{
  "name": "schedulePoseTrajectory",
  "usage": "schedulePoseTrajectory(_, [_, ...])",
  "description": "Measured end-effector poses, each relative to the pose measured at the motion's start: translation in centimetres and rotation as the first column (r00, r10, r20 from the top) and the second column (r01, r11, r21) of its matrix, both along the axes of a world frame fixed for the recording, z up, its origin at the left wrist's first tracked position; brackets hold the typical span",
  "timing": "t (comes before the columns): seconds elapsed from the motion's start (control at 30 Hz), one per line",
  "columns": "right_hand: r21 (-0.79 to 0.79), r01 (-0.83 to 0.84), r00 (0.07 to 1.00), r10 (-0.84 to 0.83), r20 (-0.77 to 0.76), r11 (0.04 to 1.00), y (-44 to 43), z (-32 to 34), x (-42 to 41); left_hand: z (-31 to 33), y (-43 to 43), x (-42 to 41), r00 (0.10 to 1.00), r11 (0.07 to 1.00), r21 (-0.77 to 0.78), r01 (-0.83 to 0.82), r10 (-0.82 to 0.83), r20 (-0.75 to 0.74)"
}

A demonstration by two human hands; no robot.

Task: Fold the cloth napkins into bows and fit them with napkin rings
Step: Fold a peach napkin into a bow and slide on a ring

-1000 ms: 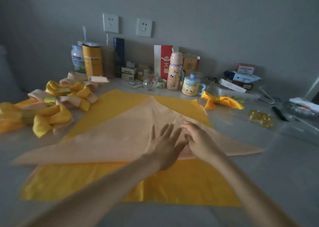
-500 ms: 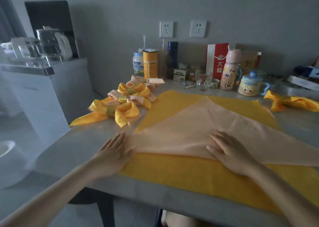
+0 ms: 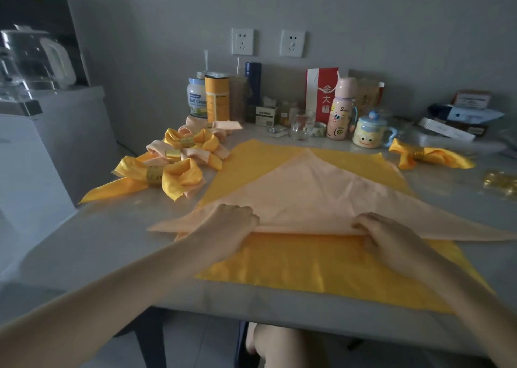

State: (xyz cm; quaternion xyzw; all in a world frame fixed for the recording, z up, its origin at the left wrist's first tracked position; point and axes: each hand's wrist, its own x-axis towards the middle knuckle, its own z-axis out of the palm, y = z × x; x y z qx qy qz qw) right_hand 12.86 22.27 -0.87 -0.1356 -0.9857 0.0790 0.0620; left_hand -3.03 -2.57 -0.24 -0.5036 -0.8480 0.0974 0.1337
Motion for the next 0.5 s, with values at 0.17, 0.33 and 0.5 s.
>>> schedulePoseTrajectory(0.17, [0.284,0.055,0.998,-0.064,0.019,0.957,-0.4,0.9,0.2,0.5,-0.3,0.1,0.991,0.995,-0.095,-0.043,0.031,-0.129])
schedulePoseTrajectory(0.33, [0.402,-0.138,0.988,0.094,0.126,0.905,-3.2,1.7,2.1,0.9,-4.1,0.3,0.997,0.993,-0.099,-0.07,0.072,0.012])
schedulePoseTrajectory(0.5, [-0.145,-0.16,0.933,0.197,0.3,0.976,-3.3,3.7,2.0,4.1,-5.5,0.6,0.725,0.981,-0.12,-0.154,0.195,0.661])
